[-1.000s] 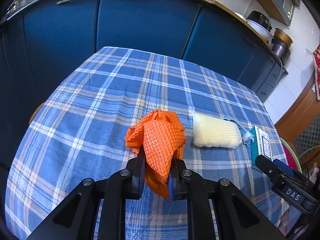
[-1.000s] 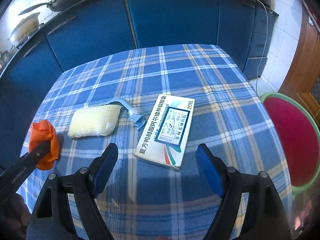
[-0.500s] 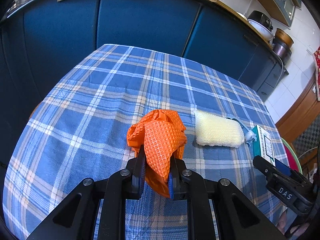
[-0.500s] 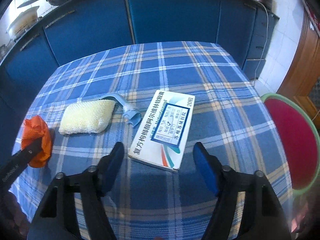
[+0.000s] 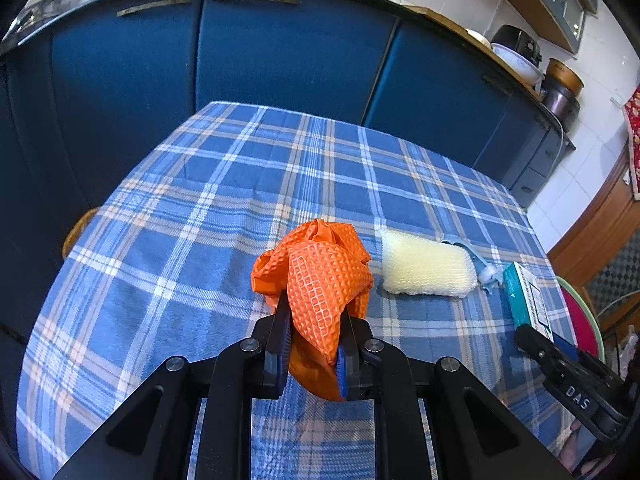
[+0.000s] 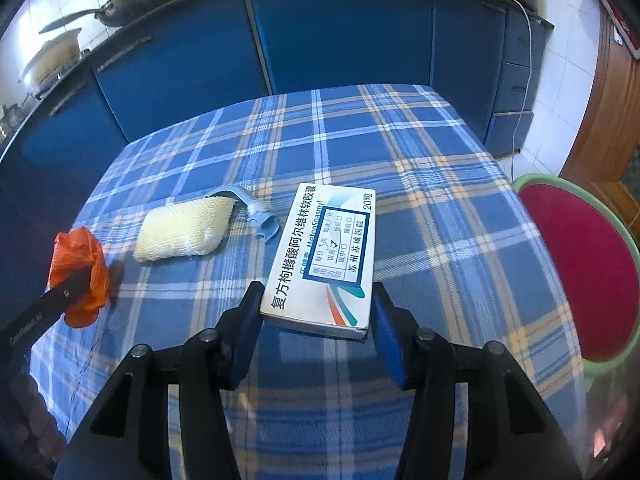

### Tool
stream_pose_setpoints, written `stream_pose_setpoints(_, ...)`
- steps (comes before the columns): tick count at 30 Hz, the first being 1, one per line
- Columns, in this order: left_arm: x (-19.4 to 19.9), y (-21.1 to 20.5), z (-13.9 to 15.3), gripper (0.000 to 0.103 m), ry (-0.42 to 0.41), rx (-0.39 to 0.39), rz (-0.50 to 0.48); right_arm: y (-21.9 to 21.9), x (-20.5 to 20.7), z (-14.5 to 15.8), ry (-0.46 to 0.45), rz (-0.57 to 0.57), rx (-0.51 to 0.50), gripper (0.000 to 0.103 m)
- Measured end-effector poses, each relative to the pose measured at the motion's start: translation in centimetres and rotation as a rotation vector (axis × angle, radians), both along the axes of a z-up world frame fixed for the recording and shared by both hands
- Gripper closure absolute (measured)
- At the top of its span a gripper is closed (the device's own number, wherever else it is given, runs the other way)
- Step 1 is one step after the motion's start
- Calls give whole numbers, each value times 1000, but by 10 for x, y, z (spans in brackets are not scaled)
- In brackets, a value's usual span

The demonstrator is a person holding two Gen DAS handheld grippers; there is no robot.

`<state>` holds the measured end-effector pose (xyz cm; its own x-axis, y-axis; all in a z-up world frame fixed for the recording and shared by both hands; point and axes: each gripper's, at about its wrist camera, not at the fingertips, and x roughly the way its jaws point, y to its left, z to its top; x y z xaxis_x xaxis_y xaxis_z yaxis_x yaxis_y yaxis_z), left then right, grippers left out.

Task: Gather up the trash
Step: 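Grasp the white medicine box with the right tool while the left holds the glove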

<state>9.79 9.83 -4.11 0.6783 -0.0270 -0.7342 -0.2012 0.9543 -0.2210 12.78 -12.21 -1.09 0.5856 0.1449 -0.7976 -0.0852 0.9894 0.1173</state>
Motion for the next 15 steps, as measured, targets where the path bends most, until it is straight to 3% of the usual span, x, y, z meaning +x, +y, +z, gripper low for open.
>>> stream_pose_setpoints(15, -13, -28, 26, 85, -53, 12, -80, -29, -45, 36, -95, -13, 75, 48)
